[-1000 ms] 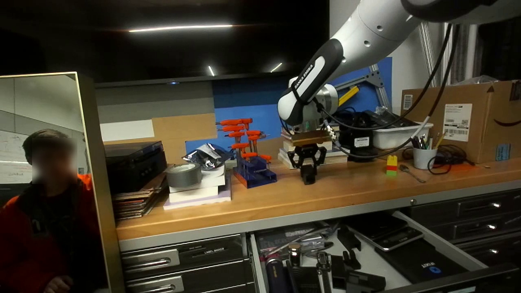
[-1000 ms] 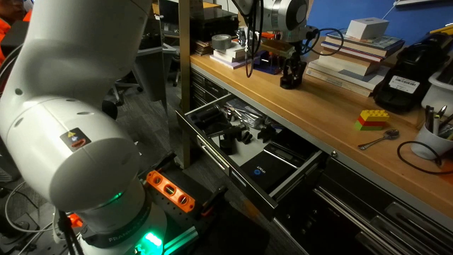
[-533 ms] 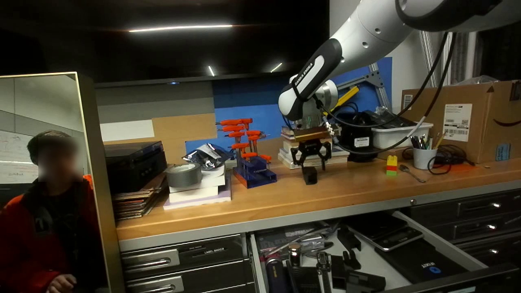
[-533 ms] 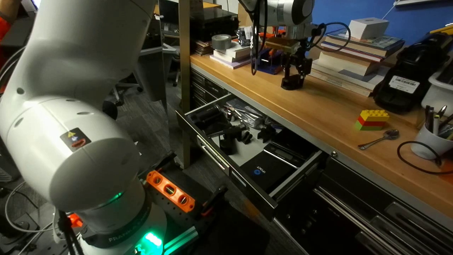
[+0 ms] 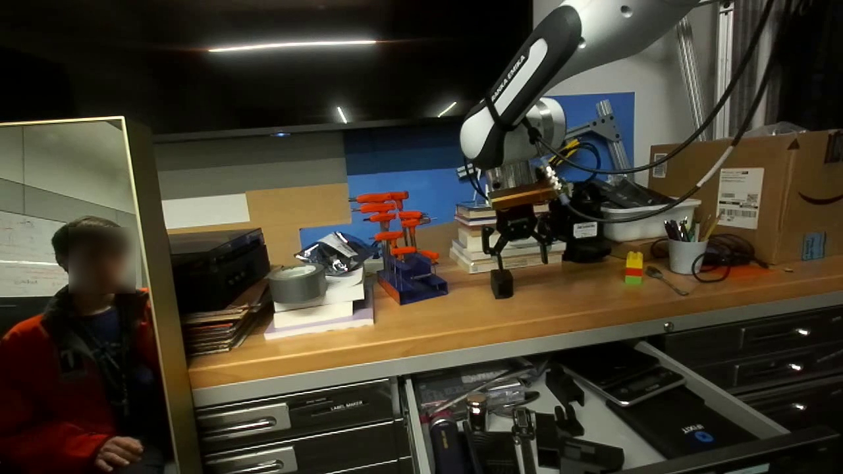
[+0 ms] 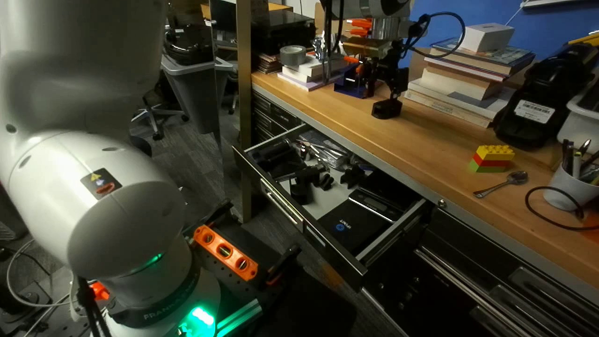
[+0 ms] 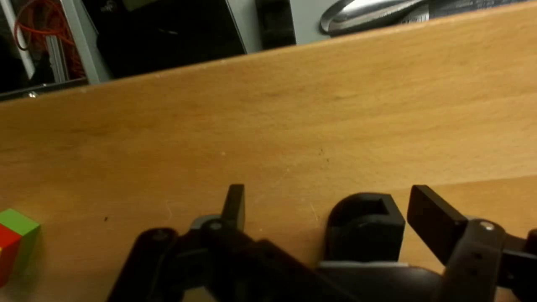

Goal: Open the top central drawer then remove the three black objects and put them on the table

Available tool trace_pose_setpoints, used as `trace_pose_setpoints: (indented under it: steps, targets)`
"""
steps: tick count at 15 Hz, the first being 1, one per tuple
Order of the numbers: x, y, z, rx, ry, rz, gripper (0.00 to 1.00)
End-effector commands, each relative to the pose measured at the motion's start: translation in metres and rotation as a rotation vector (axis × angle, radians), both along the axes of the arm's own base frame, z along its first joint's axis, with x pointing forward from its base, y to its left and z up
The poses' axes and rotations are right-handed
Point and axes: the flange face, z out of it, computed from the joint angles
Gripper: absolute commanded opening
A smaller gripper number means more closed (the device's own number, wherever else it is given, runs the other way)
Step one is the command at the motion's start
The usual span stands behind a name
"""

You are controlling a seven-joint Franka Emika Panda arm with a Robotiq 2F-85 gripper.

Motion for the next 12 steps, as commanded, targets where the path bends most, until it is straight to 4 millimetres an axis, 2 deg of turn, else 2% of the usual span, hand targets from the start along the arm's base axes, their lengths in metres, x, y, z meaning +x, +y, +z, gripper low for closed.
trace_pose_setpoints:
  steps: [1,4,8,12]
  targets:
    - [-0.064,0.016,0.023,0.021,0.037,0.016,1.0]
    - [-0.106,0.023,0.021,0.037,0.054,0.01,1.0]
    - [-0.154,0.018,-0.006,0.056,0.041,-0.01,1.0]
    - [-0.175,0.008,-0.043,0.074,0.005,-0.005,1.0]
